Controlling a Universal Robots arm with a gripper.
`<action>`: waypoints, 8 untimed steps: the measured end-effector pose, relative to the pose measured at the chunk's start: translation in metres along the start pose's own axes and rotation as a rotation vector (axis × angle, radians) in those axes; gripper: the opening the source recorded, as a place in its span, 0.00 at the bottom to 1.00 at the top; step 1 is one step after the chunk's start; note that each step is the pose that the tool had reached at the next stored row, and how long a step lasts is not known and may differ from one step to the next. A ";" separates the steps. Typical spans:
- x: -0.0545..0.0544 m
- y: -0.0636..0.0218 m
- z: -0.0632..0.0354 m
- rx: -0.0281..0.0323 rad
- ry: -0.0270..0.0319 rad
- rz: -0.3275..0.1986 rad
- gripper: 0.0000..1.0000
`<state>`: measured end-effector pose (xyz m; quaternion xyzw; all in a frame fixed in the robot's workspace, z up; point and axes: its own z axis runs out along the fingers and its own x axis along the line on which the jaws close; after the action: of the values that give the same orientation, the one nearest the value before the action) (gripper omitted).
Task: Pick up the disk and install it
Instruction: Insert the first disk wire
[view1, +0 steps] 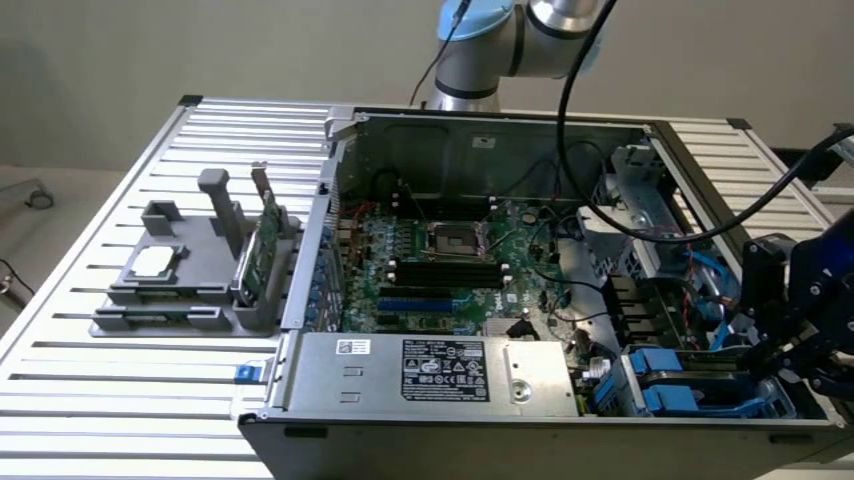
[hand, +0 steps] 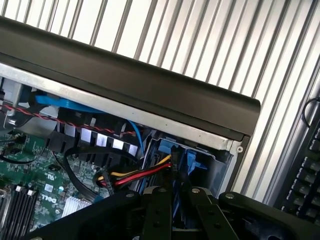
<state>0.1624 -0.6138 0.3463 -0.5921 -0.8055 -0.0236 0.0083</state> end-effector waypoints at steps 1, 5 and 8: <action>0.000 -0.0011 -0.0004 0.0000 0.0000 0.000 0.16; 0.002 -0.0049 -0.0026 0.0000 -0.0002 0.002 0.16; 0.003 -0.0077 -0.0041 -0.0002 -0.0001 0.006 0.16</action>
<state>0.1542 -0.6139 0.3502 -0.5944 -0.8038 -0.0236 0.0083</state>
